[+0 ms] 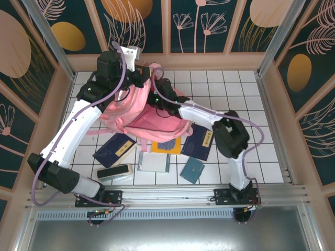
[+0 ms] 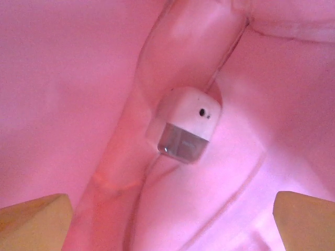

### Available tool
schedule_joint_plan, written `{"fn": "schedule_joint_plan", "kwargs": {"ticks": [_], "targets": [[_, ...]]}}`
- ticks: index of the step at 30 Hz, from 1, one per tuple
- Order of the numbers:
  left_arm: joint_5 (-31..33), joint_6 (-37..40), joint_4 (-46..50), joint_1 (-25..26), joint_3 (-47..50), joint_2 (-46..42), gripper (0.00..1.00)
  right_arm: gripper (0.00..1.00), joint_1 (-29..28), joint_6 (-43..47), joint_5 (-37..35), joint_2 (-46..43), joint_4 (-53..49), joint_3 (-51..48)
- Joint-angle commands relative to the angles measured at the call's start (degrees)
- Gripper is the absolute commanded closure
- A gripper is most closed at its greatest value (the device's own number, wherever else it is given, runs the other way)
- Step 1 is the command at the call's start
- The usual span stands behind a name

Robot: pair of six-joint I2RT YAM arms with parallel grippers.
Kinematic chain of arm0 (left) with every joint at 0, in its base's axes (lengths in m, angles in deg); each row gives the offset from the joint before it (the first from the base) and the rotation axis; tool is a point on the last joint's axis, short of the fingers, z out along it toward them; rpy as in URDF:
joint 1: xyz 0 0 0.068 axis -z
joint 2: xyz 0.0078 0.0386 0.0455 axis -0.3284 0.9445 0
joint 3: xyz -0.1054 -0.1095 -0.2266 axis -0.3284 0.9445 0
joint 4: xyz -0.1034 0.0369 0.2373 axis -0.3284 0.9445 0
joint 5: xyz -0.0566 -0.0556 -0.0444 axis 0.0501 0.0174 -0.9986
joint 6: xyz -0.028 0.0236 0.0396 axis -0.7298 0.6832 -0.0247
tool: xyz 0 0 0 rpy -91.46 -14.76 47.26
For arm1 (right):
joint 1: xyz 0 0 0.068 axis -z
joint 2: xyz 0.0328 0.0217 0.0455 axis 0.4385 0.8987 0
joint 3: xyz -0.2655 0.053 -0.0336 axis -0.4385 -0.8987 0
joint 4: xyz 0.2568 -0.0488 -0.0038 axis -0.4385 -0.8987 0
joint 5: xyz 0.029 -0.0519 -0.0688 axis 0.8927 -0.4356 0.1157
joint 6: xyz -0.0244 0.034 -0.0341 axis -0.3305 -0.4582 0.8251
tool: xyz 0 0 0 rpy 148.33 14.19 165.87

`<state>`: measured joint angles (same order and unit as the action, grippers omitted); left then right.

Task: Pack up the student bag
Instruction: Place the loose stationery in the student bag, then pick up the loose stationery from the bottom-left of the table.

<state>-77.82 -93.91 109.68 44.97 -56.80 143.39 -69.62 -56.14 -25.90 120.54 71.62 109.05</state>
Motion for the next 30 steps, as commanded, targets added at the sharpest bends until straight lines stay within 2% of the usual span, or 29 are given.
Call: {"fn": "schedule_joint_plan", "kwargs": {"ticks": [1,5,8,11,15,16,17,19,24,27,30], "targets": [[0.0,0.4,-7.2,-0.5,-2.3,-0.5,1.00,0.01,-0.1,8.7,-5.5,-14.7,9.1,-9.6],[-0.2,0.1,-6.4,-0.5,-2.4,0.9,1.00,0.04,0.9,15.0,-9.9,-27.2,10.2,-19.8],[-0.9,-0.4,-5.8,-0.5,-2.2,1.3,1.00,0.04,0.7,25.4,-10.1,-38.1,15.0,-30.1],[-1.9,-0.9,-5.3,-0.5,-1.8,1.9,1.00,0.07,1.1,38.3,0.4,-46.9,24.8,-42.6],[-2.6,-0.8,-5.1,-0.5,-1.0,2.0,1.00,0.08,-0.5,51.2,15.2,-52.2,20.2,-45.1],[-2.5,-0.6,-5.1,-0.4,-0.6,1.8,1.00,0.12,-1.0,54.4,22.1,-52.7,17.2,-44.4],[-2.3,-0.5,-5.1,-0.5,-0.4,1.6,1.00,0.14,-2.1,55.4,24.9,-52.3,16.5,-43.8],[-1.9,-0.4,-5.4,-0.5,0.0,1.2,1.00,0.14,-5.8,57.3,24.6,-49.5,16.3,-43.0],[-1.9,-0.5,-5.4,-0.5,0.3,0.3,1.00,0.14,-16.8,72.3,22.0,-35.7,7.1,-36.1],[-1.7,-0.5,-5.5,-0.5,0.9,-0.5,1.00,0.14,-19.9,75.2,23.8,-27.6,7.6,-32.3],[-2.5,-1.1,-6.0,-0.5,1.6,-1.1,1.00,0.14,-20.4,76.5,26.0,-19.2,8.1,-28.5]]}}
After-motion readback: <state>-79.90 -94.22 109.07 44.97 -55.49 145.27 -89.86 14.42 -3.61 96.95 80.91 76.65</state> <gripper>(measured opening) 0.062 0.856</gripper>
